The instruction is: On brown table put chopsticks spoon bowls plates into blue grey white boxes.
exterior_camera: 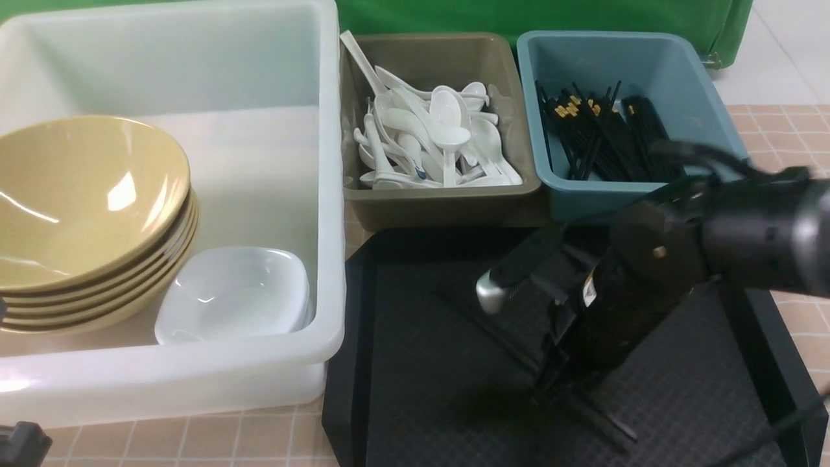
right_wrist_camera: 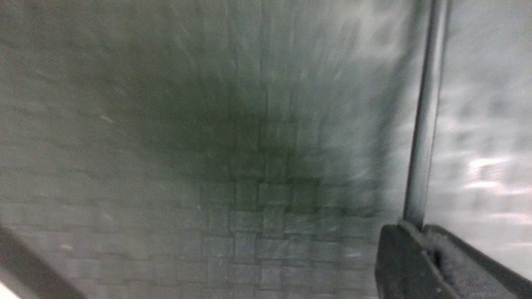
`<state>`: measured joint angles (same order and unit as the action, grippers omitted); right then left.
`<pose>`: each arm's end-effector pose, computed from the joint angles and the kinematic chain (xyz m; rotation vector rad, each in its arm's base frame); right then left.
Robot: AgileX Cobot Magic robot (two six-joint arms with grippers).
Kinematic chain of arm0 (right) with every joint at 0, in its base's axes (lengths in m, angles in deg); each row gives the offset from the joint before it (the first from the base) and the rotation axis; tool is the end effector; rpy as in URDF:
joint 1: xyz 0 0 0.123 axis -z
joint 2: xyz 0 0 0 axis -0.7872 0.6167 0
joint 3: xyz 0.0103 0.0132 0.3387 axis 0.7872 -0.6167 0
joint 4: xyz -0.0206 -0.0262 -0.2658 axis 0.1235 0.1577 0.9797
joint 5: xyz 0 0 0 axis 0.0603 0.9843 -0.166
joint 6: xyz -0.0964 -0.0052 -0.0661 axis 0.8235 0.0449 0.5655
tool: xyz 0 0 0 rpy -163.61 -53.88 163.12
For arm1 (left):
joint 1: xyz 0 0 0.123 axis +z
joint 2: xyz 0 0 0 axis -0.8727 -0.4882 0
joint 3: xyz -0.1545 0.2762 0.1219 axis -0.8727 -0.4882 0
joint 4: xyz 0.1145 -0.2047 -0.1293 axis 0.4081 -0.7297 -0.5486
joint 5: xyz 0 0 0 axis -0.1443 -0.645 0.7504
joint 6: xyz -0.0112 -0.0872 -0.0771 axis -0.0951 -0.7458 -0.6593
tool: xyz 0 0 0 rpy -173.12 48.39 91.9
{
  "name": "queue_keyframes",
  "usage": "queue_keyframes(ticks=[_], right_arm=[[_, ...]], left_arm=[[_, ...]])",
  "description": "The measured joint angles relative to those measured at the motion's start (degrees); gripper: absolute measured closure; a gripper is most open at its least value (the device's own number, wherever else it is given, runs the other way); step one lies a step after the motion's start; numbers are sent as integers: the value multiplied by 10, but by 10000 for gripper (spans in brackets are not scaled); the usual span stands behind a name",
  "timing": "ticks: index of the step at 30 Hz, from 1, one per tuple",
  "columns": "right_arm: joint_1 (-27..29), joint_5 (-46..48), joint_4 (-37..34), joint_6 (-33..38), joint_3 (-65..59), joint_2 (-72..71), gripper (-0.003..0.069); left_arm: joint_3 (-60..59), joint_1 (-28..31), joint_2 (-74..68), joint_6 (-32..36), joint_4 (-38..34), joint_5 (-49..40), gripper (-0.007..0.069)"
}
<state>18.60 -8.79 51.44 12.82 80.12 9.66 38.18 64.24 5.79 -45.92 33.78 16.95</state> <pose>0.2902 0.1980 0.2235 -1.0355 2.6205 0.1693 0.0483 -0.0102 0.2810 0.1097 1.5763 0.0276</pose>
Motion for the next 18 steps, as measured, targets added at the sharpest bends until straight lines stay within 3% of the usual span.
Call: queue_keyframes(ticks=[5, 7, 12, 15, 18], right_arm=[[29, -119, 25, 3, 7, -111, 599], [73, -262, 34, 6, 9, -144, 599], [152, -452, 39, -17, 13, -105, 579], [190, -478, 40, -87, 30, -44, 512], [213, -448, 40, -154, 47, 2, 411]], left_arm=[[0, 0, 0, 0, 0, 0, 623], [0, 0, 0, 0, 0, 1, 623], [0, 0, 0, 0, 0, 1, 623], [0, 0, 0, 0, 0, 1, 623], [0, 0, 0, 0, 0, 1, 623]])
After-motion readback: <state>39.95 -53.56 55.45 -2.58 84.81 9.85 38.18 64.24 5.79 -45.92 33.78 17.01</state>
